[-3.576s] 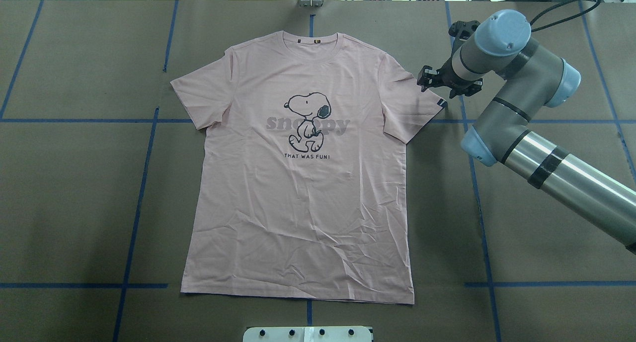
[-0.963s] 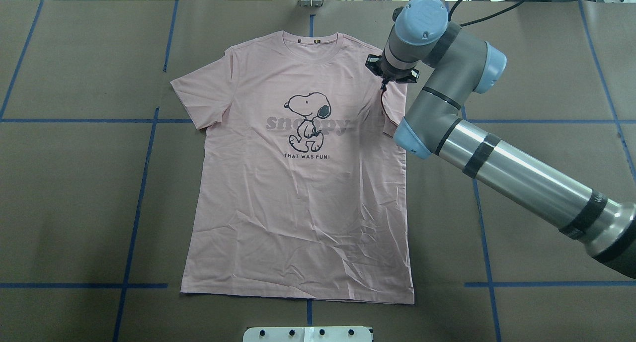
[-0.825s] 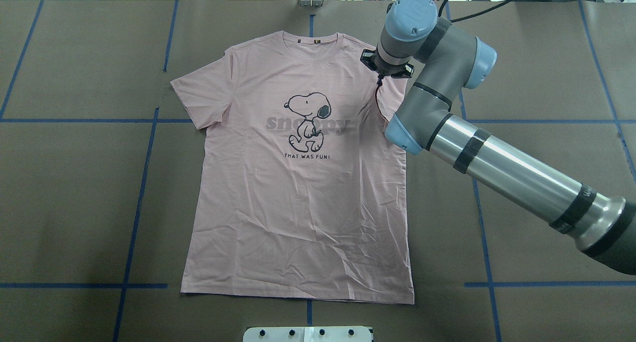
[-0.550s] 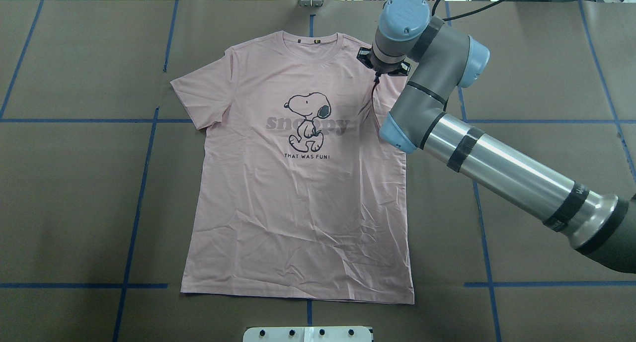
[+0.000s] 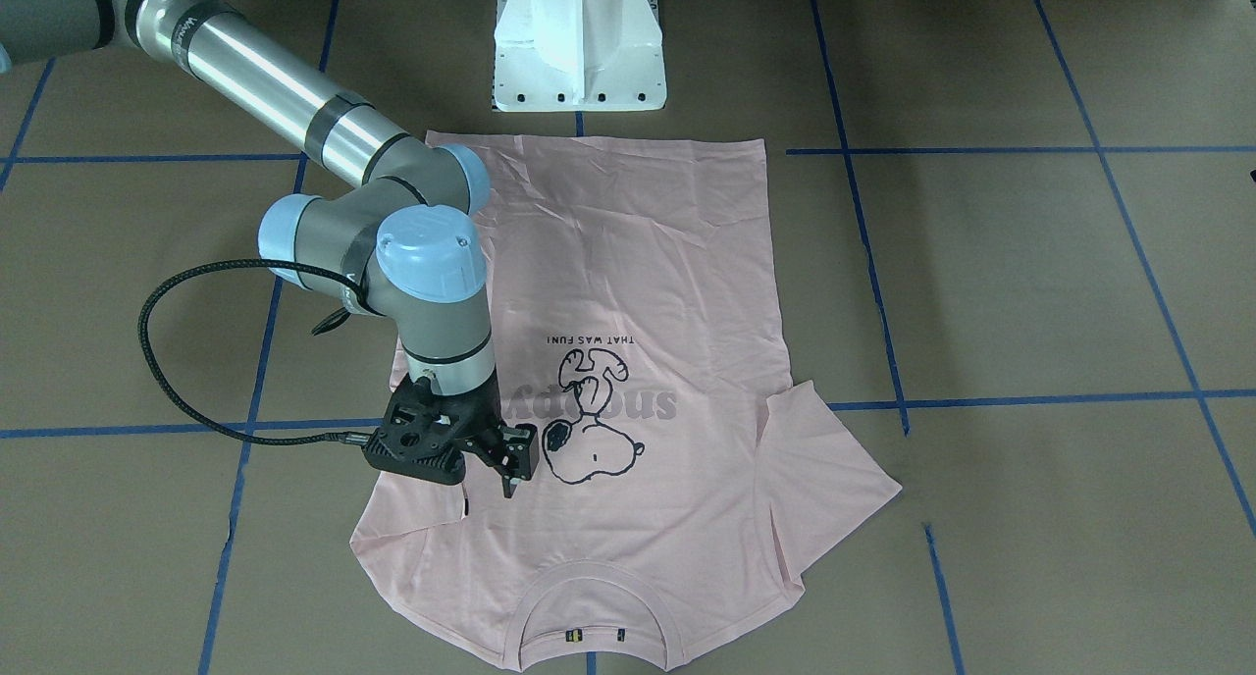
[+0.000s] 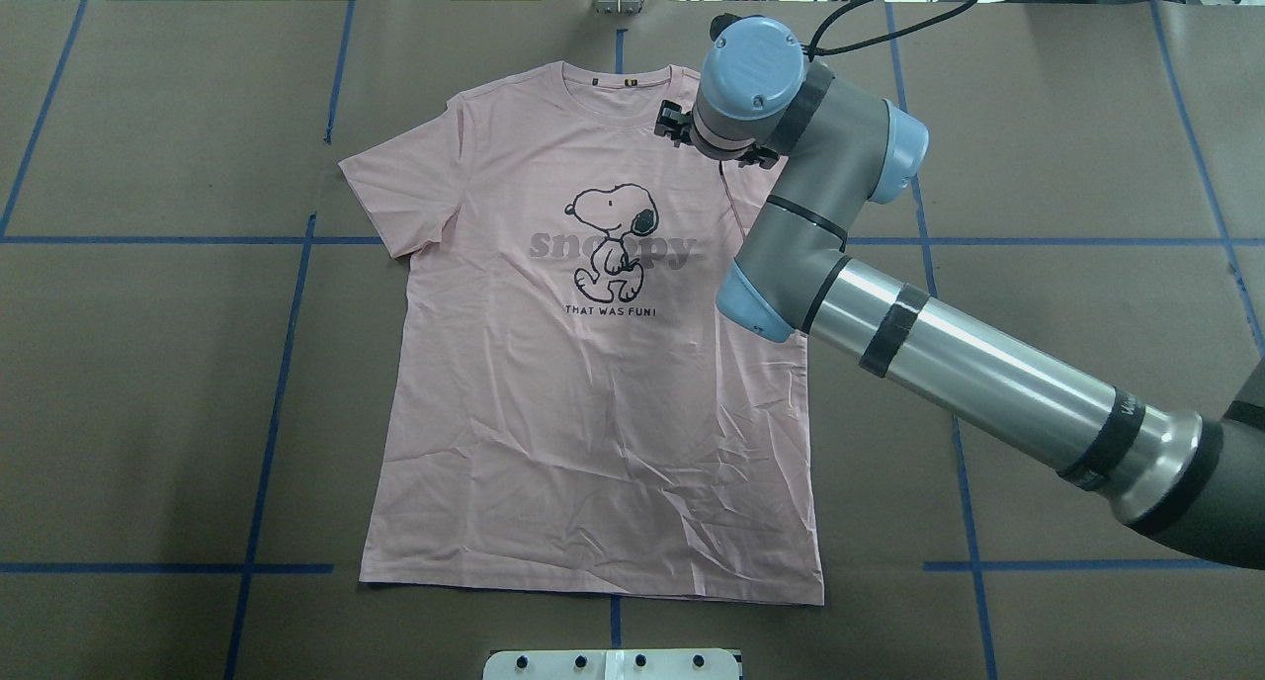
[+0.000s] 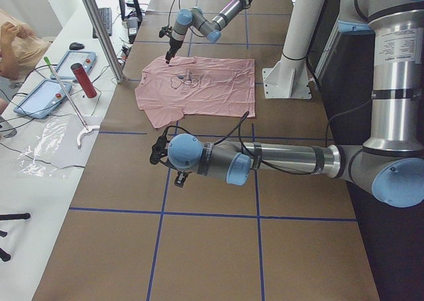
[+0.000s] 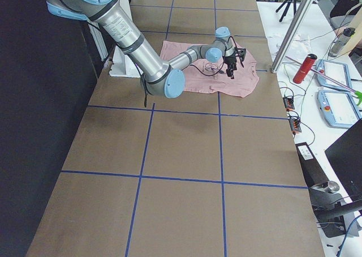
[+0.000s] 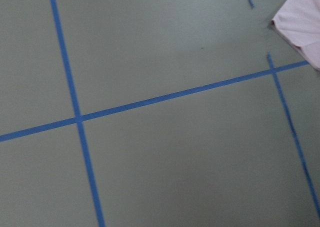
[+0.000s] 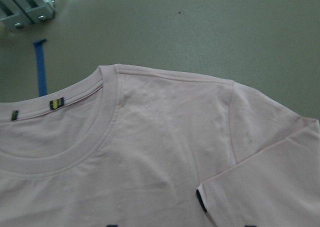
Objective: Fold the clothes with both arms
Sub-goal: 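Release and raise the right gripper while the left arm moves toward the shirt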
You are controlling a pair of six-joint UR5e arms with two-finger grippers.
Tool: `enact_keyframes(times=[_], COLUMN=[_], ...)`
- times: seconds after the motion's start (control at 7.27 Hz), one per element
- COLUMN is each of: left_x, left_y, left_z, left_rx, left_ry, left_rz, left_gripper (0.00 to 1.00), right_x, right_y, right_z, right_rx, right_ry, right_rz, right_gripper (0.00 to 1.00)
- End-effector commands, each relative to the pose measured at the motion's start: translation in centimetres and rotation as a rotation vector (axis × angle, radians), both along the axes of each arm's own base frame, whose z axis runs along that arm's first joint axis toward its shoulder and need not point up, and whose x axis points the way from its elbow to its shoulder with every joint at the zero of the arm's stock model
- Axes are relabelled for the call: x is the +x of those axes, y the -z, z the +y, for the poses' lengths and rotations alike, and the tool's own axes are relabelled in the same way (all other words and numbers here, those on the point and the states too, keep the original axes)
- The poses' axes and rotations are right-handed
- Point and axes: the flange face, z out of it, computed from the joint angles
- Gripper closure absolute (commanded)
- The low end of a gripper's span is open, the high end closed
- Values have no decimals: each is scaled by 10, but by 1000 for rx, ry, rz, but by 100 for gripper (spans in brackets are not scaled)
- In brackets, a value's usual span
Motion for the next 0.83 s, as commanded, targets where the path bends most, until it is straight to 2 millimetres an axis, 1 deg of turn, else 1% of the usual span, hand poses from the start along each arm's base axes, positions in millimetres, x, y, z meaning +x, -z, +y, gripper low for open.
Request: enact_keyframes(times=[0.0,0.14,0.28,0.41,0.55,0.69], left_x=[52,72,120,148,177,194], left_y=[53,87,124,164,186,172], left_z=[-46,-75,-110,-133,-145,-152], left_rx=[-82,-115,-198,-232,-253,-206], left_ry=[-26,2,-17,62,127,153], left_rz=[46,13,21,-35,-73,-93], left_gripper=[0,0,0,0,0,0], right_x=[62,109,152,181,194,204], right_y=[0,-24,-31,-42,-57,-74], right_z=[18,22,17,12,10,9], right_rx=[-25,-50,-46,-43,-18,-24], right_ry=[63,81,98,122,143,147], right_rz=[-113,-149,-173,-181,-156,-140], right_gripper=[0,0,0,0,0,0])
